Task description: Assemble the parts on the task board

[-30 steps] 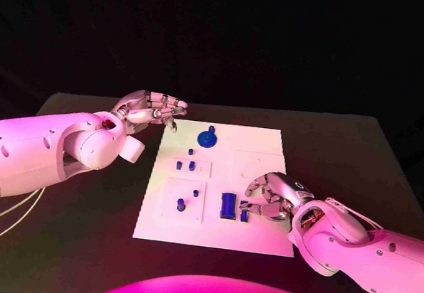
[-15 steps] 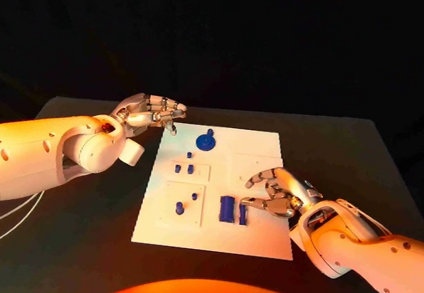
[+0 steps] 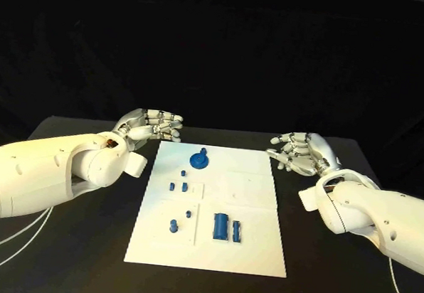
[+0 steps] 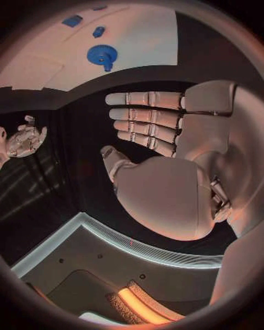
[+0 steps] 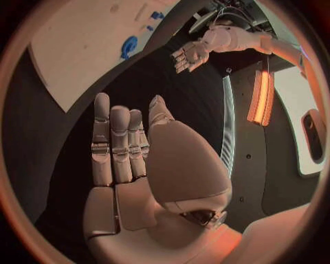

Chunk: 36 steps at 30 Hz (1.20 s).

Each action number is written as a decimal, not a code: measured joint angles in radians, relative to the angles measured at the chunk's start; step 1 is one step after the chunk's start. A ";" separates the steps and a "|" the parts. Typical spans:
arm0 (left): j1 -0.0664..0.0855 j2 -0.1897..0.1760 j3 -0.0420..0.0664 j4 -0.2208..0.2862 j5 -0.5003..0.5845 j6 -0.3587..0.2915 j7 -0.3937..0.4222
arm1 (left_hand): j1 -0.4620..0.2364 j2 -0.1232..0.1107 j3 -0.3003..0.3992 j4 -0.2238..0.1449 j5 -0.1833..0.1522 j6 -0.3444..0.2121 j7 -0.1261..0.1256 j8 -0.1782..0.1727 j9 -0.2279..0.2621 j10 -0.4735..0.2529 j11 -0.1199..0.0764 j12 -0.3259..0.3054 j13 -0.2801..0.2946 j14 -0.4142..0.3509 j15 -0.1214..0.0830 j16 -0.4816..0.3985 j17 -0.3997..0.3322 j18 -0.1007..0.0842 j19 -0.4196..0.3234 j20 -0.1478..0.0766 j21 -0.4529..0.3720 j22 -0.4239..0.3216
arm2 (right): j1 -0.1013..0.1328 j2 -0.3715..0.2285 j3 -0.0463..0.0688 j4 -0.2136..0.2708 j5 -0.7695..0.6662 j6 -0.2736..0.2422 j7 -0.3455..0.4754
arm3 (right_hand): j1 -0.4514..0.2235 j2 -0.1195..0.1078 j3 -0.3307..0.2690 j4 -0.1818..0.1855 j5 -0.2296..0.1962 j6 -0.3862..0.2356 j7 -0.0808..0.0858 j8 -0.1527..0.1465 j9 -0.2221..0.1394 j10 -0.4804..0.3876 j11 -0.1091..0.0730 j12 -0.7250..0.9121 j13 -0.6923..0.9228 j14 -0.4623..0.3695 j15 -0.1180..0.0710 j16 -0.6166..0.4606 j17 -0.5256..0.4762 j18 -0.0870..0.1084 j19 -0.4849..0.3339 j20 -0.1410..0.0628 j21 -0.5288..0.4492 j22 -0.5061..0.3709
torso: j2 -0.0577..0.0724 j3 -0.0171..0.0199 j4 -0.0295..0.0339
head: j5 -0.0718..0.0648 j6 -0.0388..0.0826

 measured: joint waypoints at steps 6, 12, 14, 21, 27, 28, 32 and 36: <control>-0.001 0.071 0.000 -0.105 0.064 -0.048 0.043 | 0.006 -0.004 -0.005 0.030 0.000 -0.028 -0.036 -0.028 -0.036 0.050 0.025 -0.198 -0.053 -0.033 0.043 -0.344 -0.091 0.000 -0.051 0.050 -0.262 -0.190 | 0.009 0.080 0.012 -0.185 0.207 0.060 0.085 | 0.047 0.024 -0.009 -0.003 0.013 -0.016 0.032 -0.021 -0.042 -0.014 0.037 -0.413 -0.489 -0.106 0.055 -0.417 -0.218 0.000 -0.183 0.066 -0.005 -0.319 | -0.015 -0.0039 0.0019 | -0.001 0.039; -0.001 0.115 0.001 -0.174 0.099 -0.083 0.075 | -0.001 0.020 -0.067 0.025 -0.008 -0.087 -0.061 -0.080 -0.096 -0.014 -0.004 -0.352 -0.058 -0.174 0.024 -0.542 -0.162 -0.033 -0.130 0.036 -0.401 -0.312 | 0.011 0.129 0.016 -0.278 0.307 0.119 0.127 | 0.038 0.040 -0.010 -0.018 0.016 -0.058 0.044 -0.090 -0.105 -0.035 0.060 -0.558 -0.726 -0.198 0.099 -0.646 -0.363 0.000 -0.355 0.103 -0.017 -0.579 | -0.028 -0.0033 0.0037 | 0.002 0.068; -0.001 0.112 0.001 -0.170 0.099 -0.084 0.074 | -0.093 0.063 -0.156 -0.018 -0.038 -0.242 -0.092 -0.127 -0.156 -0.192 -0.041 -0.393 -0.072 -0.304 -0.010 -0.602 -0.191 -0.070 -0.268 -0.023 -0.427 -0.365 | 0.011 0.126 0.017 -0.272 0.307 0.118 0.126 | -0.064 0.046 0.000 -0.077 0.002 -0.244 0.001 -0.132 -0.171 -0.173 0.027 -0.595 -0.781 -0.309 0.076 -0.705 -0.461 -0.031 -0.544 0.056 -0.032 -0.696 | -0.028 -0.0033 0.0038 | 0.002 0.068; -0.010 0.105 0.001 -0.110 0.098 -0.112 0.072 | -0.424 0.157 -0.367 -0.122 -0.109 -0.615 -0.164 -0.237 -0.296 -0.620 -0.131 -0.480 -0.103 -0.608 -0.092 -0.732 -0.256 -0.133 -0.604 -0.169 -0.484 -0.486 | -0.014 0.105 0.045 -0.197 0.325 0.095 0.125 | -0.430 0.055 0.025 -0.223 -0.033 -0.689 -0.107 -0.228 -0.328 -0.755 -0.052 -0.674 -0.892 -0.918 0.016 -0.829 -0.687 -0.118 -0.995 -0.065 -0.061 -0.952 | -0.032 -0.0027 0.0157 | -0.011 0.093; -0.025 0.092 0.006 0.014 0.097 -0.209 0.078 | -1.003 0.186 -0.431 -0.152 -0.129 -0.728 -0.186 -0.269 -0.339 -0.749 -0.157 -0.503 -0.112 -0.699 -0.116 -0.770 -0.276 -0.149 -0.704 -0.212 -0.495 -0.523 | -0.059 0.074 0.100 -0.042 0.391 0.041 0.142 | -0.912 0.056 0.034 -0.263 -0.043 -0.818 -0.137 -0.253 -0.374 -0.933 -0.076 -0.695 -0.923 -1.108 -0.002 -0.864 -0.752 -0.141 -1.126 -0.100 -0.068 -1.025 | -0.042 -0.0013 0.0421 | -0.033 0.143; -0.028 0.090 0.007 0.037 0.097 -0.230 0.080 | -1.058 0.188 -0.435 -0.156 -0.131 -0.736 -0.188 -0.269 -0.342 -0.758 -0.159 -0.506 -0.112 -0.706 -0.118 -0.772 -0.277 -0.149 -0.709 -0.217 -0.499 -0.525 | -0.066 0.070 0.107 -0.017 0.405 0.031 0.146 | -0.996 0.057 0.034 -0.265 -0.043 -0.829 -0.140 -0.255 -0.378 -0.947 -0.078 -0.697 -0.926 -1.123 -0.003 -0.865 -0.758 -0.141 -1.136 -0.104 -0.068 -1.032 | -0.044 -0.0010 0.0461 | -0.035 0.149; -0.039 0.083 0.009 0.126 0.097 -0.329 0.089 | -1.226 0.195 -0.448 -0.163 -0.133 -0.760 -0.195 -0.275 -0.351 -0.785 -0.168 -0.509 -0.114 -0.723 -0.124 -0.780 -0.282 -0.149 -0.732 -0.230 -0.500 -0.534 | -0.092 0.052 0.135 0.071 0.466 -0.018 0.166 | -1.239 0.058 0.035 -0.272 -0.043 -0.857 -0.150 -0.262 -0.389 -0.989 -0.082 -0.698 -0.933 -1.167 -0.008 -0.872 -0.773 -0.157 -1.166 -0.113 -0.068 -1.049 | -0.049 -0.0003 0.0570 | -0.043 0.165; -0.046 0.077 0.011 0.185 0.097 -0.418 0.100 | -1.312 0.198 -0.452 -0.167 -0.135 -0.772 -0.196 -0.281 -0.356 -0.799 -0.171 -0.513 -0.115 -0.732 -0.125 -0.782 -0.284 -0.149 -0.743 -0.233 -0.504 -0.538 | -0.106 0.039 0.150 0.121 0.518 -0.060 0.184 | -1.363 0.058 0.037 -0.279 -0.047 -0.870 -0.153 -0.264 -0.394 -1.005 -0.085 -0.702 -0.936 -1.188 -0.008 -0.877 -0.781 -0.157 -1.180 -0.117 -0.072 -1.057 | -0.050 0.0000 0.0626 | -0.045 0.170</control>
